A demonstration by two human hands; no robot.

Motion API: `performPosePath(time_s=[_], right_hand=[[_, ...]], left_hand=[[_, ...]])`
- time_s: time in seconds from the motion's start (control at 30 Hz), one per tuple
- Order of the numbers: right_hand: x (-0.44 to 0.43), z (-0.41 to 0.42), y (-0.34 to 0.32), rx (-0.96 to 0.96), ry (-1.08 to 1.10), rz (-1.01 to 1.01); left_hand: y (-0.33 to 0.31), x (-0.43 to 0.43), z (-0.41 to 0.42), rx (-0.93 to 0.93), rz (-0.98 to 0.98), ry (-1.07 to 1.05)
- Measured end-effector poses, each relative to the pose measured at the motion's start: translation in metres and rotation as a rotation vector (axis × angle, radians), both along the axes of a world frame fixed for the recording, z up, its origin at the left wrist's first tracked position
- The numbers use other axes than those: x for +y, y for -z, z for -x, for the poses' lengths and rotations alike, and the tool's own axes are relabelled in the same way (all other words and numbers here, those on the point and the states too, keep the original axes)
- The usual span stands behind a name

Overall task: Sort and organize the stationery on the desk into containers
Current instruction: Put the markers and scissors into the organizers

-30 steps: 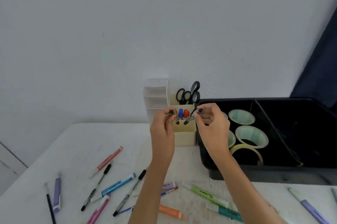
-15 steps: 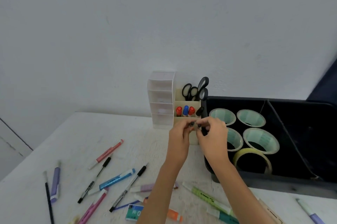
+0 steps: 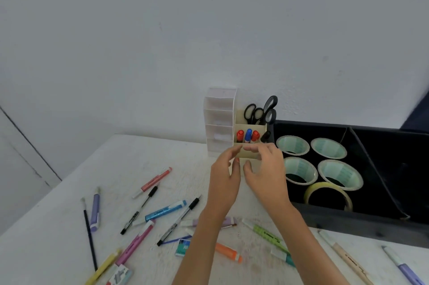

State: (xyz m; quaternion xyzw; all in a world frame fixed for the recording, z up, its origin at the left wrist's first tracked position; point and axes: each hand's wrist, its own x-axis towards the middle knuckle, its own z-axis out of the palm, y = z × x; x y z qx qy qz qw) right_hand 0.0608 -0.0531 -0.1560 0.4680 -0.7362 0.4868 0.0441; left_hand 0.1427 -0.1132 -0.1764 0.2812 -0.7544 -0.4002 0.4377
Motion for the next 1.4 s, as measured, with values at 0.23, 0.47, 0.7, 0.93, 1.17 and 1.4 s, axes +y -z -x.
performPosePath(time_s=[0.23, 0.47, 0.7, 0.93, 1.17, 1.4], right_hand=[[-0.019, -0.052, 0.021, 0.045, -0.245, -0.198], [-0.031, -0.106, 0.042, 0.325, -0.566, -0.583], [-0.039, -0.137, 0.06, 0.593, -0.541, -0.754], [-0.043, -0.141, 0.049, 0.573, -0.602, -0.625], [-0.049, -0.148, 0.043, 0.451, -0.648, -0.436], [-0.043, -0.141, 0.026, 0.21, -0.611, -0.203]], left_hand=[[0.009, 0.002, -0.067, -0.011, -0.043, -0.248], [0.021, 0.0, -0.132, 0.014, -0.125, -0.415], [0.04, -0.003, -0.177, -0.096, -0.184, -0.577], [0.056, -0.009, -0.202, -0.262, -0.177, -0.697], [0.073, -0.019, -0.212, -0.401, -0.187, -0.757], [0.038, -0.016, -0.204, -0.034, 0.016, -0.785]])
